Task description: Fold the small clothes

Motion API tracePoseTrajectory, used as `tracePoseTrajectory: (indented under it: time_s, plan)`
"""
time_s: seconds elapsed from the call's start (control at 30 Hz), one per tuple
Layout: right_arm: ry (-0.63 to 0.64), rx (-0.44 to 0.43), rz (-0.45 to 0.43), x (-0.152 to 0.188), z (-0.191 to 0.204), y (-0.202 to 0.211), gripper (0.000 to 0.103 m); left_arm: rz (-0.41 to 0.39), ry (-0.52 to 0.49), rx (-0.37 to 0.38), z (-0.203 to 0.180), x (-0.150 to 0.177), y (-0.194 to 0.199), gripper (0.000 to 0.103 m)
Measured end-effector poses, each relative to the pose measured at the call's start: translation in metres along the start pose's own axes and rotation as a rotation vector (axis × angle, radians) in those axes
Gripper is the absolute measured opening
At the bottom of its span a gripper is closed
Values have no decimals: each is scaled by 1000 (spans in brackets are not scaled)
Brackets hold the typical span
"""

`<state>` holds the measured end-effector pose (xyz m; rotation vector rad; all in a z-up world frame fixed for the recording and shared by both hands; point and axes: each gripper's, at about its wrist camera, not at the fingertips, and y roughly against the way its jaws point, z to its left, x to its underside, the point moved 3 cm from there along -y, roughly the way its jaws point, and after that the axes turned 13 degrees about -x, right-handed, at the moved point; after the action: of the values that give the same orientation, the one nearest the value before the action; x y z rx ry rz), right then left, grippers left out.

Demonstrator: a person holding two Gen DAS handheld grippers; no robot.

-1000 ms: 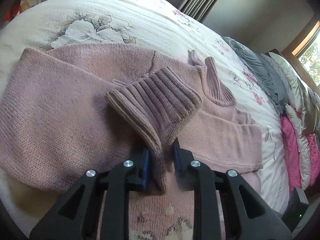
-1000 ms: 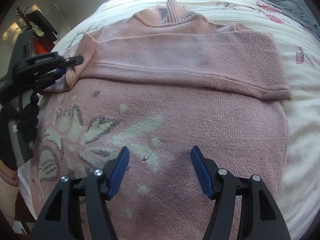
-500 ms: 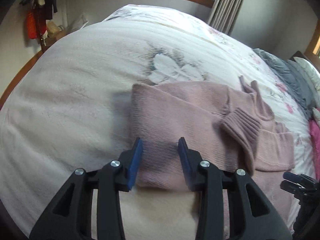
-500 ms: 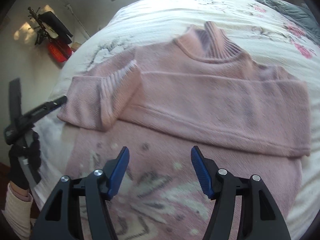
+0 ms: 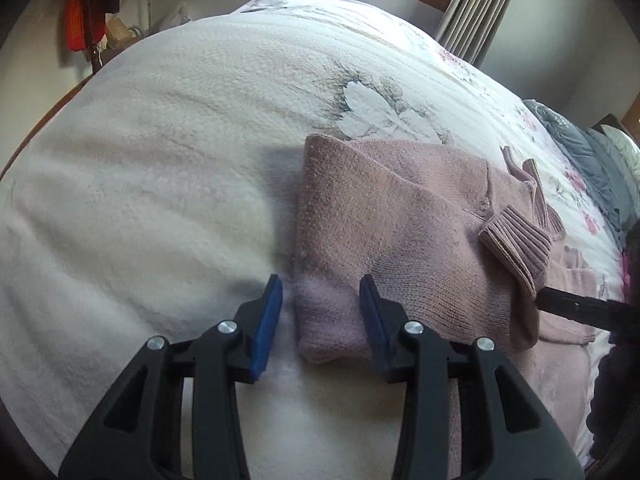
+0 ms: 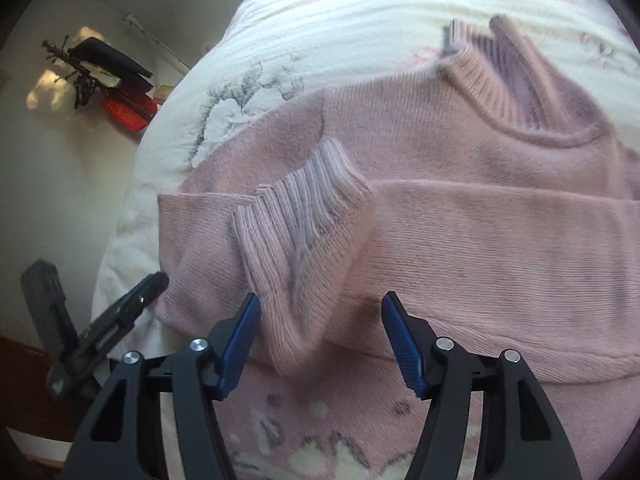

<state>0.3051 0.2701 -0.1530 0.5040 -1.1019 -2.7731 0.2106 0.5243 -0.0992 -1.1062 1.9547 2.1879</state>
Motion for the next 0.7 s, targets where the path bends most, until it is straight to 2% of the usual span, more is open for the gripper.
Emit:
tracePoseTrajectory:
  time_s: [0.07, 0.13, 0.2, 0.43, 0.7]
  plan:
    - [-16, -15, 2, -2, -2, -8, 51, -3, -1, 2, 2, 0, 4, 39]
    - [19, -35, 0, -2, 4, -10, 21, -9, -4, 0, 3, 1, 9, 40]
    - [46, -49, -21, -2, 8, -4, 10, -20, -4, -2, 0, -3, 12, 40]
    - [96, -109, -146, 7, 8, 64, 10, -71, -26, 16, -23, -14, 25, 41]
    - [122, 27, -298, 15, -31, 152, 10, -99, -98, 30, -74, -13, 26, 41]
